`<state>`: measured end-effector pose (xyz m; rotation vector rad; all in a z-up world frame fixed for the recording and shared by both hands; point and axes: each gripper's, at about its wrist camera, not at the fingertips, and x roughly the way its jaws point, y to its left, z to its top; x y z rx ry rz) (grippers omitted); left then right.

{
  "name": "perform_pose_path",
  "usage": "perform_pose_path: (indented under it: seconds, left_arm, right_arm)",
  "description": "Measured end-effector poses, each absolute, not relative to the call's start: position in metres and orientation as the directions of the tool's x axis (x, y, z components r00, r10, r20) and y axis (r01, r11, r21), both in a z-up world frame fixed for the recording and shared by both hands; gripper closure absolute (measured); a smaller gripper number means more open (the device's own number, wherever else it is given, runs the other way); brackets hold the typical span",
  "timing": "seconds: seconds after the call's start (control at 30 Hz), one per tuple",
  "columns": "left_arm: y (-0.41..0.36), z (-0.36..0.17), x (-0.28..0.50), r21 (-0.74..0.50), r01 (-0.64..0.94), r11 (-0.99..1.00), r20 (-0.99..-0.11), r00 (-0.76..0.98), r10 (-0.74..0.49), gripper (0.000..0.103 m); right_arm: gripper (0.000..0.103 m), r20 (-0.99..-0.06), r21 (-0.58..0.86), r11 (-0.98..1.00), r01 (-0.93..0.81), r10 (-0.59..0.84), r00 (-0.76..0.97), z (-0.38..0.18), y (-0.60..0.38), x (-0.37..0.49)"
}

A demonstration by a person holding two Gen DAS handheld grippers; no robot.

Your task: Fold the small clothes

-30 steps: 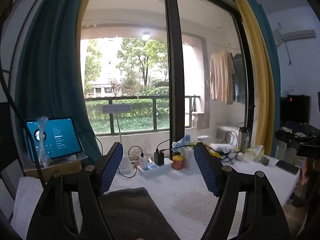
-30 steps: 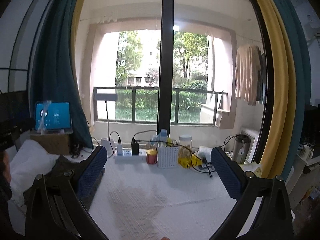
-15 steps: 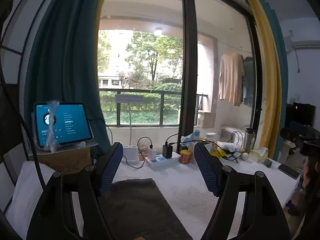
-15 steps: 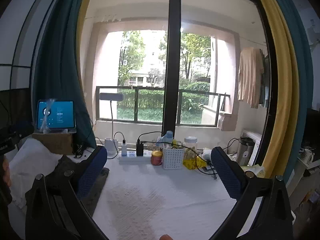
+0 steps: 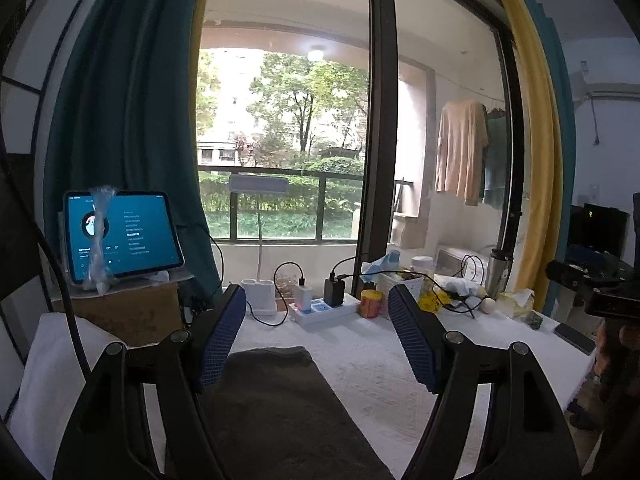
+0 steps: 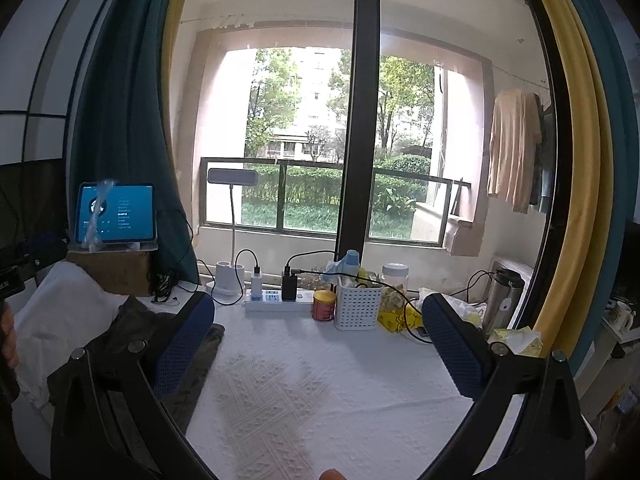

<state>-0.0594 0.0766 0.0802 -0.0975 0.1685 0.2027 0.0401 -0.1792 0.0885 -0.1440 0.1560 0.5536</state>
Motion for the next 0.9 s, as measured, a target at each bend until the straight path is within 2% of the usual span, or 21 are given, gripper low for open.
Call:
perform_pose_path:
  seconds: [0.9]
  left_arm:
    - [0.0696,0.0835,-0.0582,-0.075,-0.211,0.975,-0.166,0.966,0.197,0.027]
  right_arm:
    - [0.000,-0.202,-0.085,0.848,-0.524,0.500,0.842,0.0823,-0.1842,0.0467]
